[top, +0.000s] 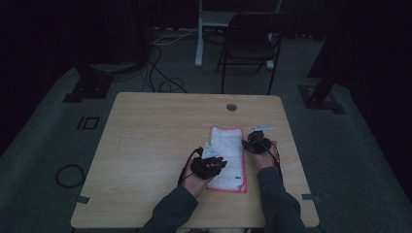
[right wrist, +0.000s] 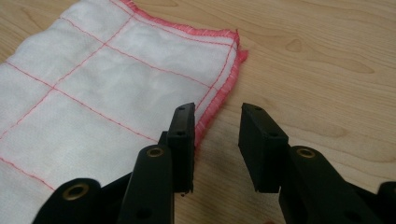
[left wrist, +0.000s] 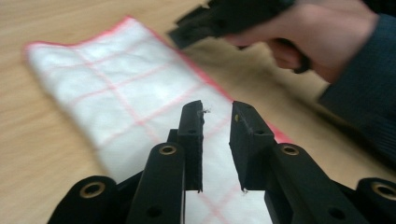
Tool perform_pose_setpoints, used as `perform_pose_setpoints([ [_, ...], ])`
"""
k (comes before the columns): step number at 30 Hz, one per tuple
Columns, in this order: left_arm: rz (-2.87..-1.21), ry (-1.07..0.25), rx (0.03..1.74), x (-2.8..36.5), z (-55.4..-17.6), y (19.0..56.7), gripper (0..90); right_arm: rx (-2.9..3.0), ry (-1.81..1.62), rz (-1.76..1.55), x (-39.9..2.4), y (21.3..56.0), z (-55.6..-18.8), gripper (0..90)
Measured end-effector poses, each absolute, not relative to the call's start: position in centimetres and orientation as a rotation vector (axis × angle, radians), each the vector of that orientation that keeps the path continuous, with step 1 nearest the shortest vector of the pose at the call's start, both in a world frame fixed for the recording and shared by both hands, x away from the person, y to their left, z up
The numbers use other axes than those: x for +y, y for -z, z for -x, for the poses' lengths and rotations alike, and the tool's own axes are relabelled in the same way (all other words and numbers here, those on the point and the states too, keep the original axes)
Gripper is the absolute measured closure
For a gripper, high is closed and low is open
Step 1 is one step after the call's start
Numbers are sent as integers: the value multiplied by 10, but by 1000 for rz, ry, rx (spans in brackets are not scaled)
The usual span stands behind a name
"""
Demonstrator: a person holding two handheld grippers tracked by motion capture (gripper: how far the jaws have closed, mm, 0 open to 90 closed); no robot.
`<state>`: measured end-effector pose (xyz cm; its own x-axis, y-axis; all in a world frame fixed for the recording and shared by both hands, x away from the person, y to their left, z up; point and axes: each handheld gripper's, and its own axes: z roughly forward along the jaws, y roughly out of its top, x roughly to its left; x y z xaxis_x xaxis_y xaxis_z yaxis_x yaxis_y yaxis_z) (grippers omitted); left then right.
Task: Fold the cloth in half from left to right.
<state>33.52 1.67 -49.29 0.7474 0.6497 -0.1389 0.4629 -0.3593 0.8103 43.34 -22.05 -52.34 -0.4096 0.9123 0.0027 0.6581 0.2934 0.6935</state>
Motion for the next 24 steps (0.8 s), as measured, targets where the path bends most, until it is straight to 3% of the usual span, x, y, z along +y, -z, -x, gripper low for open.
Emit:
perform_pose_setpoints([
  [11, -1978, -350, 925, 40, -372, 500, 693, 2174, -890, -1405, -218, 525, -433, 651],
  [24, -1963, -365, 996, 44, -397, 510, 647, 2173, -900, -1405, -218, 527, -432, 647],
])
